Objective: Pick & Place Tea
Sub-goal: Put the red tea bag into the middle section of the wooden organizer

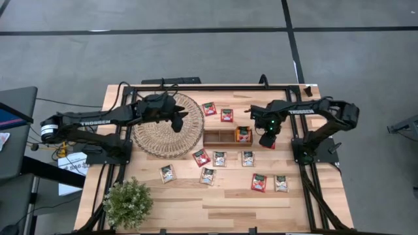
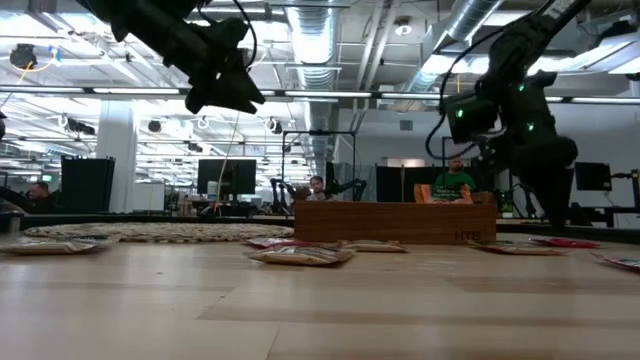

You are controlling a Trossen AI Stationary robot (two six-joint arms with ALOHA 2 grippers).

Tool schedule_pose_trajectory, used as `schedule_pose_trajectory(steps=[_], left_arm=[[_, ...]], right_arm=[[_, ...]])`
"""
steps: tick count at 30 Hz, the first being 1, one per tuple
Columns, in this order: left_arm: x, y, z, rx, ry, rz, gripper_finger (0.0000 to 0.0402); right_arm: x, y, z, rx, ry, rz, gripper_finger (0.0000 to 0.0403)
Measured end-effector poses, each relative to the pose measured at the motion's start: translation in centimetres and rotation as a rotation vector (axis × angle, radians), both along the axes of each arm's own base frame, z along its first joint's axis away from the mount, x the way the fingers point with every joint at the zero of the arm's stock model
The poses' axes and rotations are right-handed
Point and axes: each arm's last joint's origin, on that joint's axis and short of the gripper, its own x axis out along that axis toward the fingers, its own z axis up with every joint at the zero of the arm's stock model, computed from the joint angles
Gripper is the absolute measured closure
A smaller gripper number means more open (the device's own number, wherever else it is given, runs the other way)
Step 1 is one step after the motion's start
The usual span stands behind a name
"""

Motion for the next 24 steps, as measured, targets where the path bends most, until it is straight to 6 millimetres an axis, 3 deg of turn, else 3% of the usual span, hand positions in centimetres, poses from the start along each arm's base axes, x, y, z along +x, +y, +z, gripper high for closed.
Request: schedule_pose_trajectory(steps=[7,18,24], left_arm=[[0.0,0.0,0.0,0.0,0.006,-0.009,0.0259],[-0.1,-0.1,-0.3,-0.012,0.031,-0.013,0.0259],[-0.1,-0.1,-0.3,-0.012,0.03,-0.012,0.0259]], right_arm=[[0.2,-0.6,-0.9,-0.009,0.03,-0.043,0.0289],[-0.6,-0.3,2.1,-0.106,-0.101,-0.07,0.0289],[-0.5,-0.6,1.4,-0.088,-0.06,-0.059,0.0289]])
